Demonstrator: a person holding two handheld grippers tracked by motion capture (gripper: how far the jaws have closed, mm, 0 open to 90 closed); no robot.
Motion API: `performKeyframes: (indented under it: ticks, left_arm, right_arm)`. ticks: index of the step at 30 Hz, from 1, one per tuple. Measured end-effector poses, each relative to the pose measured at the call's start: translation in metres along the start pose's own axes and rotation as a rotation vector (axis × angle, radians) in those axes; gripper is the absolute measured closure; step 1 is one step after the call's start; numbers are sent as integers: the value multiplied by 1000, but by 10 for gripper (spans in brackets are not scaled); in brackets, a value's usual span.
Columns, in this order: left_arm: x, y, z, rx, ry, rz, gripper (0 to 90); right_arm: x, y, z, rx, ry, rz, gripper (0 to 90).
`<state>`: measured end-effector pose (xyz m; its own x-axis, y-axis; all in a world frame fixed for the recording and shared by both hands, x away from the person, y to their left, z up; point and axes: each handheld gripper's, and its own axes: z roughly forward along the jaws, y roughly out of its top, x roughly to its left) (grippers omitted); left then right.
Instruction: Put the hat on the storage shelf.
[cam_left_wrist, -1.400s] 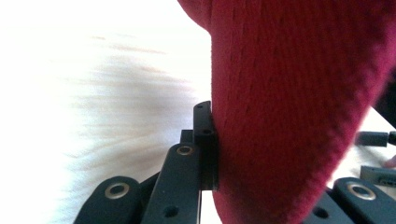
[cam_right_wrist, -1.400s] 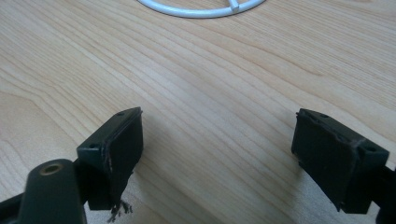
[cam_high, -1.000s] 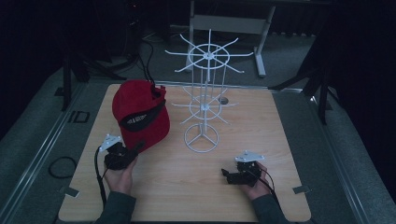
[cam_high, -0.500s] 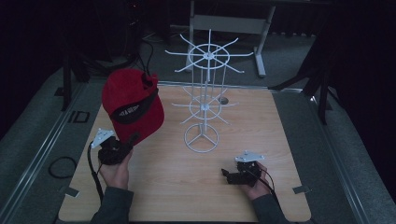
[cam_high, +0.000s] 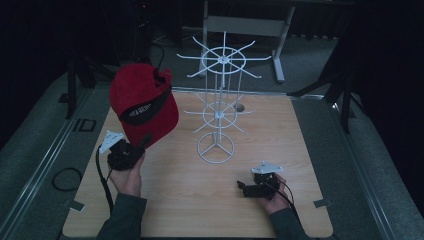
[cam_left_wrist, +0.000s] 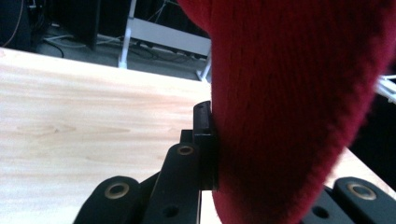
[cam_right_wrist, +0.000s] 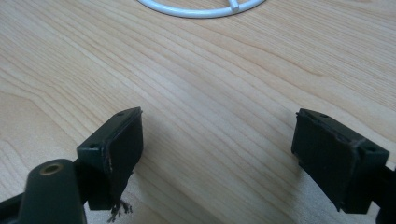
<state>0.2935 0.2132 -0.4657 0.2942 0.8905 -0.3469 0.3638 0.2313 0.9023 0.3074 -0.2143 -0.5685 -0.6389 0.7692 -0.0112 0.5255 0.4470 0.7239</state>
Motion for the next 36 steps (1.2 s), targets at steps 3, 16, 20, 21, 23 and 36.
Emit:
performKeyframes:
  ticks: [3, 16, 20, 21, 23, 36]
  left_arm:
    - [-4, 5, 2, -17, -8, -1, 857]
    - [-16, 16, 6, -59, -30, -9, 856]
    - [-18, 20, 7, -73, -34, -14, 856]
    - [-19, 21, 7, -76, -33, -13, 856]
    - [-20, 23, 7, -82, -37, -17, 856]
    - [-24, 33, 6, -107, -32, -19, 856]
  right_arm:
    - [0, 0, 0, 0, 0, 1, 165]
    - [0, 0, 0, -1, -1, -1, 165]
    - [0, 0, 0, -2, -1, 0, 165]
    - [0, 0, 0, -2, -1, 0, 165]
    - [0, 0, 0, -2, -1, 0, 165]
    - [0, 0, 0, 0, -1, -1, 165]
